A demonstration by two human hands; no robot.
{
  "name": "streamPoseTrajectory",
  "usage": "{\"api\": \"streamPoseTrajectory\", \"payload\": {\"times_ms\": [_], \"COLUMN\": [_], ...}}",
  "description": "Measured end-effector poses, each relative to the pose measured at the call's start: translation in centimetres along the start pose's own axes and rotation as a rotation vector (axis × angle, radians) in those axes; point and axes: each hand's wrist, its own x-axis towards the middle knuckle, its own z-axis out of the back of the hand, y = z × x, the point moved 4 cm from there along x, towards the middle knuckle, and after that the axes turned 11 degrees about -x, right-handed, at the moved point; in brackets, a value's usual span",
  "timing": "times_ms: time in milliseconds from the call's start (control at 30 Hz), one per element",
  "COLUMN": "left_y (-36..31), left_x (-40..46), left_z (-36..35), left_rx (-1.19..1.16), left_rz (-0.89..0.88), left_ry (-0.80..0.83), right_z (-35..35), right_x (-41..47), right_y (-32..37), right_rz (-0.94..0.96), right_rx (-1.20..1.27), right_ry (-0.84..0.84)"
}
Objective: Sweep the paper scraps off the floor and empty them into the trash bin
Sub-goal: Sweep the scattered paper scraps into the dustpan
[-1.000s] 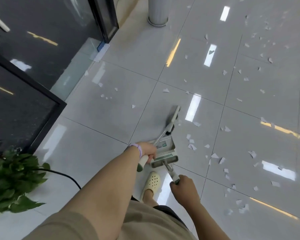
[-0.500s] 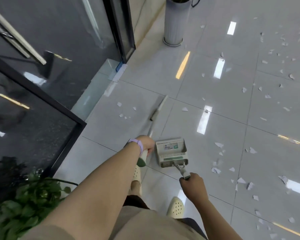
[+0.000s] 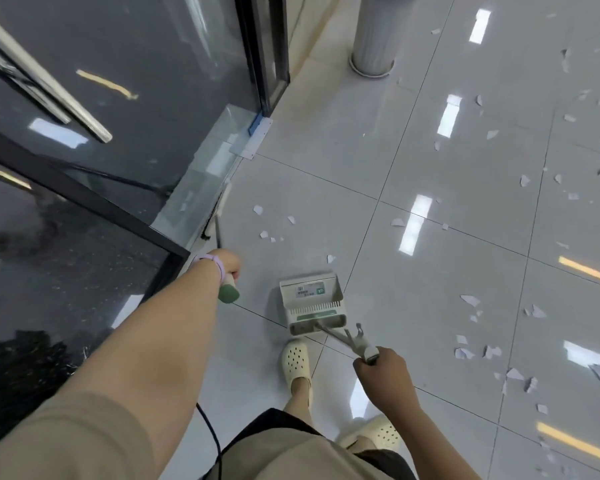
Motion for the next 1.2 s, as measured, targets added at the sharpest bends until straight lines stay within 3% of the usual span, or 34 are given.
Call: {"api": "streamPoseTrajectory", "payload": {"times_ms": [367,867,1067,1200], "left_y": [-1.8,-3.8,-4.1,-5.6], "left_x": [1.7,6.9,19.7,8.4], "left_z": [4.2,10.0,8.7,7.6], "left_rx": [0.002,0.02,0.354,0.219], "left_rz": [-0.166,-0.116,-0.039,-0.188], "left_ry": [0.141,0.059,0.079,0.148], "right_z": [0.1,2.8,3.3,3.4], "right_x": [0.4,3.1,3.6,3.7], "right_y": [6.7,7.8,6.1,4.9], "right_rz": [0.12,0.108,0.081,0.027], "right_rx": [-0.122,-0.156,-0.138,-0.113], "right_ry": [0.113,0.072,0.056,0.047]}}
